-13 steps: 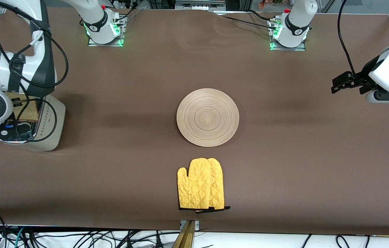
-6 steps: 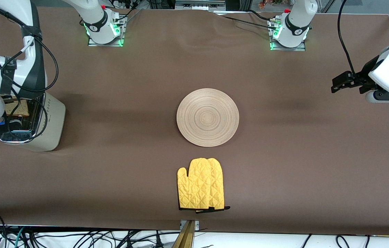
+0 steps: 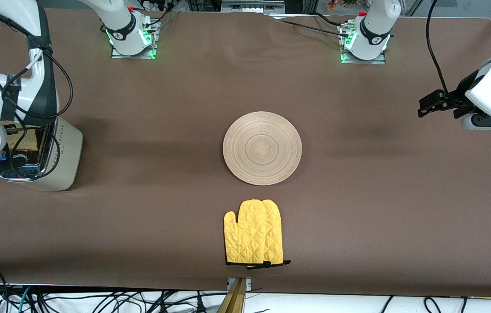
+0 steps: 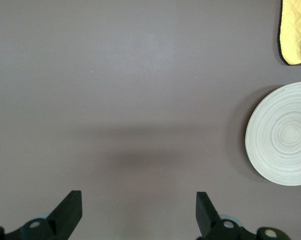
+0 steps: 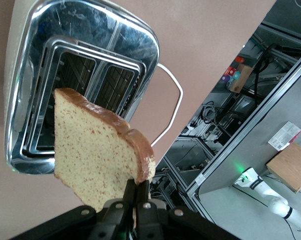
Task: Move plate and put bread in toaster
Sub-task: 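Lower the bread into the toaster slot and open the right gripper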
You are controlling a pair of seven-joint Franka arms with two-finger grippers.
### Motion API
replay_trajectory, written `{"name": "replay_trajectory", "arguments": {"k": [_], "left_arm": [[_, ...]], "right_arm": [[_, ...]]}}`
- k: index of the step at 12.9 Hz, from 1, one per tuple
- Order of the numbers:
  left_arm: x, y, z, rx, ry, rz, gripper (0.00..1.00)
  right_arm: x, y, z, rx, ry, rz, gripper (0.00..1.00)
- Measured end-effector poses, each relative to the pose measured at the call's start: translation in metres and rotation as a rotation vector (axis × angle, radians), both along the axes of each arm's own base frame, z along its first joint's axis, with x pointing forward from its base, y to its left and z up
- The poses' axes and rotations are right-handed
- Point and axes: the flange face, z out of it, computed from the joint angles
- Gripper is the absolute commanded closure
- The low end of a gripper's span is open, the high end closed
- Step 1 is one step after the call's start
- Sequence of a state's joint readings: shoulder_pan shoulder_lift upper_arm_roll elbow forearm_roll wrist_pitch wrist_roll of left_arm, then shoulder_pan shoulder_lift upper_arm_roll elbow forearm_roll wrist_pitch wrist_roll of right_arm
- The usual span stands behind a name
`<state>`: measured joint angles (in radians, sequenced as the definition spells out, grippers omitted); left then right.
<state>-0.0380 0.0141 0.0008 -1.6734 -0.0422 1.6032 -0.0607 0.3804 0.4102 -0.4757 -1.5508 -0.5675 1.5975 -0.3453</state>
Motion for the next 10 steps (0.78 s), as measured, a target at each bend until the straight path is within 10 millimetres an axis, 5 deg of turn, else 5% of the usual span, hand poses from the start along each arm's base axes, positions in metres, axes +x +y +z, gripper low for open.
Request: {"name": "replay_trajectory", "arguments": {"k": [8,10], "left_arm": [[0.000,0.000,0.000,0.000,0.000,0.000,0.00],[0.000,0.000,0.000,0.000,0.000,0.000,0.00]], "right_arm": [[0.011,-0.011,-0.028,-0.021,-0.071,-0.023,1.00],[0.011,-0.009,-0.032,-0.023,-0.080,-0.037,0.67]]}}
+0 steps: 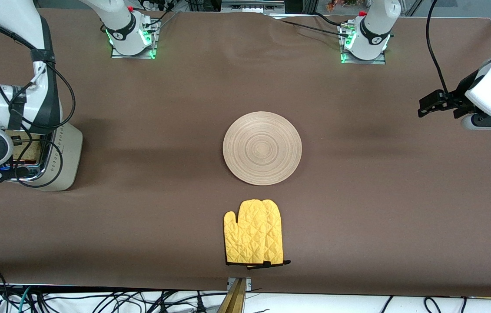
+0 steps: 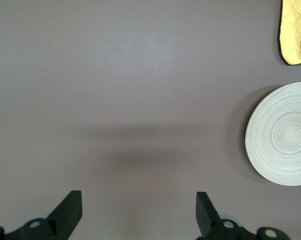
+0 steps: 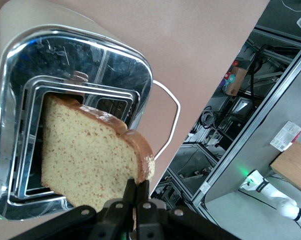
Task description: Move plate and put bread in toaster
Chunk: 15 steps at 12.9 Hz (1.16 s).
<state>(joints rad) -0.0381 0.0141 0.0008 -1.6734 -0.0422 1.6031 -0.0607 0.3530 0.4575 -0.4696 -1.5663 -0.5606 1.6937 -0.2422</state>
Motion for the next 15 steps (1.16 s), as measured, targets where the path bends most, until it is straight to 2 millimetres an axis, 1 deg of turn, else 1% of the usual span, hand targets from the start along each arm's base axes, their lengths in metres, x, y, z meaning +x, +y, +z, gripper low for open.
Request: {"name": "replay_trajectory", "arguments": {"k": [1,2,5,6,7,8,10,12,13,14,15], "left_arm": [[0.000,0.000,0.000,0.000,0.000,0.000,0.00],[0.000,0.000,0.000,0.000,0.000,0.000,0.00],[0.000,0.000,0.000,0.000,0.004,0.000,0.00],[-0.001,0.000,0.000,0.000,0.005,0.000,0.00],[-0.001,0.000,0.000,0.000,0.005,0.000,0.00],[-0.001,0.000,0.000,0.000,0.006,0.000,0.00],[-0.001,0.000,0.000,0.000,0.006,0.000,0.00],[-0.001,0.000,0.000,0.000,0.006,0.000,0.00],[-0.001,0.000,0.000,0.000,0.006,0.000,0.00],[-0.001,0.000,0.000,0.000,0.007,0.000,0.00],[-0.001,0.000,0.000,0.000,0.007,0.000,0.00]], "right_arm": [[0.000,0.001,0.000,0.002,-0.002,0.001,0.48],[0.001,0.003,0.000,0.003,-0.003,0.004,0.01],[0.002,0.011,0.005,0.032,-0.020,0.008,0.00],[0.002,0.020,0.011,0.065,-0.038,0.009,0.00],[0.002,0.030,0.022,0.103,-0.064,0.012,0.00],[0.000,0.040,0.039,0.155,-0.097,0.010,0.00],[-0.011,0.063,0.084,0.316,-0.181,-0.005,0.00],[-0.033,0.083,0.131,0.528,-0.238,-0.044,0.00],[-0.045,0.095,0.151,0.620,-0.249,-0.053,0.00],[-0.055,0.107,0.167,0.683,-0.252,-0.049,0.00],[-0.063,0.117,0.178,0.720,-0.249,-0.043,0.00]]}}
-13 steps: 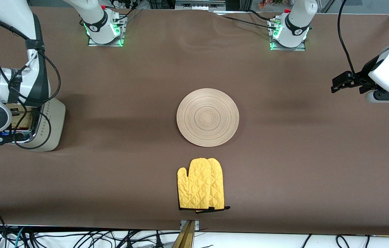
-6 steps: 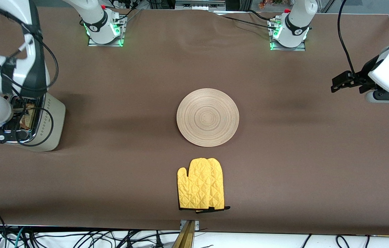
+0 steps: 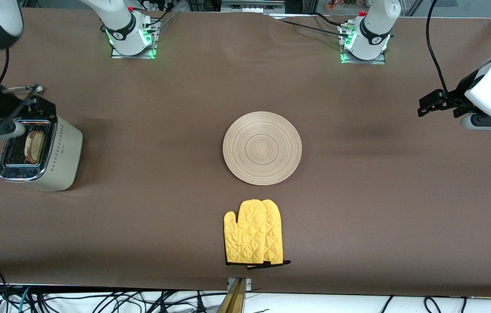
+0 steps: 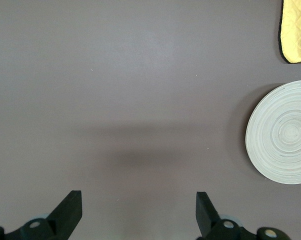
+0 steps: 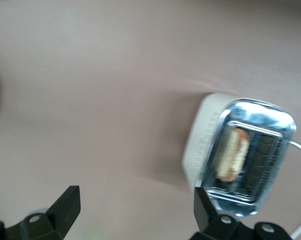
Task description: Move plate and put bread in toaster
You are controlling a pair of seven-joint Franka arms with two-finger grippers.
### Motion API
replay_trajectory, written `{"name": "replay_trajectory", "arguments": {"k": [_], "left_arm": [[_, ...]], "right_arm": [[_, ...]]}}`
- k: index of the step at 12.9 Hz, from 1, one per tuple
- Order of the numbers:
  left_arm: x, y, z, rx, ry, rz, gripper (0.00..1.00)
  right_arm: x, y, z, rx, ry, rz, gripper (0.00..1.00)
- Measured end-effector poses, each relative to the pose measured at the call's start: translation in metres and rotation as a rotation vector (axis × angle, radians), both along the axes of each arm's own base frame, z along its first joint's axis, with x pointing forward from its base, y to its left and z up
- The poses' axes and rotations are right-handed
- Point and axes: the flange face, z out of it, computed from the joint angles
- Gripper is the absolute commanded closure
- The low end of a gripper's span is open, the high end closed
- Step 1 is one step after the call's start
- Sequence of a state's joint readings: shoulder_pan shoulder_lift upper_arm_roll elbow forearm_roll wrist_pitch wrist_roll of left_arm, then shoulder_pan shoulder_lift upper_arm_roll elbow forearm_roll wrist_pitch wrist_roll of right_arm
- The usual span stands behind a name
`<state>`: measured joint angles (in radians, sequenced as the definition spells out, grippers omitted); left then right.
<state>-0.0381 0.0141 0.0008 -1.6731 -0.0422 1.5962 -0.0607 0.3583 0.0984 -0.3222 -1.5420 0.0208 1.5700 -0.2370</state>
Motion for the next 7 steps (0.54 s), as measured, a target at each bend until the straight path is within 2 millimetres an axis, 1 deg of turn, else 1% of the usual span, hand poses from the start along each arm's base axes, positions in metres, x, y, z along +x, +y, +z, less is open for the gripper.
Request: {"name": "replay_trajectory", "arguments": {"k": [1,2,7], "left_arm": [[0.0000,0.0001,0.0000,0.000,0.000,0.000,0.00],[0.0000,0.0000,0.0000,0.000,0.000,0.000,0.00],[-0.0001,0.0000,-0.0001,0.000,0.001,0.000,0.00]], "right_arm": [[-0.0059,0.0063,0.0066,0.022,0.001,0.009,0.00],[-0.0085,0.0084,0.0093,0.032,0.002,0.012,0.00],[-0.0115,0.0048,0.0053,0.035,0.027,0.005,0.00]]}}
